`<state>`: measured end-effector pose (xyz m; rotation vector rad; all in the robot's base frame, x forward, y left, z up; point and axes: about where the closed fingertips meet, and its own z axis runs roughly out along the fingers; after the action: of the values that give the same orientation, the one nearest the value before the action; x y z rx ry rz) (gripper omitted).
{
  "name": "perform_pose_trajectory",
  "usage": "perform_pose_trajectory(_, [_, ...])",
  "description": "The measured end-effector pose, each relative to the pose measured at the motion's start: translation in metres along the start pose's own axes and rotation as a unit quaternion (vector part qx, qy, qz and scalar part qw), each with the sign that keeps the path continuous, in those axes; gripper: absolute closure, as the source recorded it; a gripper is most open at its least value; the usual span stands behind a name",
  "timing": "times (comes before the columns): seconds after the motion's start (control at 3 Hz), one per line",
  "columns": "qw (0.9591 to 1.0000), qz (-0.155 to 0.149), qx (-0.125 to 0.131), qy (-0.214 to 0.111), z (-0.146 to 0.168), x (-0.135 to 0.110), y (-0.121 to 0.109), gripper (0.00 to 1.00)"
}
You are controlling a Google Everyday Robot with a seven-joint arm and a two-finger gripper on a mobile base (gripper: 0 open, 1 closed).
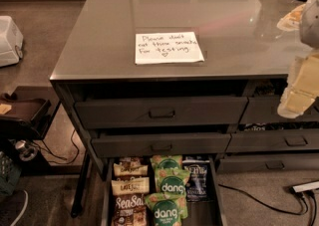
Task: Pick blue chip bag from bottom drawer and place on counter
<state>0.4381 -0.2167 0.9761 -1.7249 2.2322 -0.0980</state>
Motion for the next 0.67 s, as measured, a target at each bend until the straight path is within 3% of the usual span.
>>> perform_pose_trajectory(0.67, [0.9998,0.003,-0.002,-0.018,0.019,0.001,0.012,0.0])
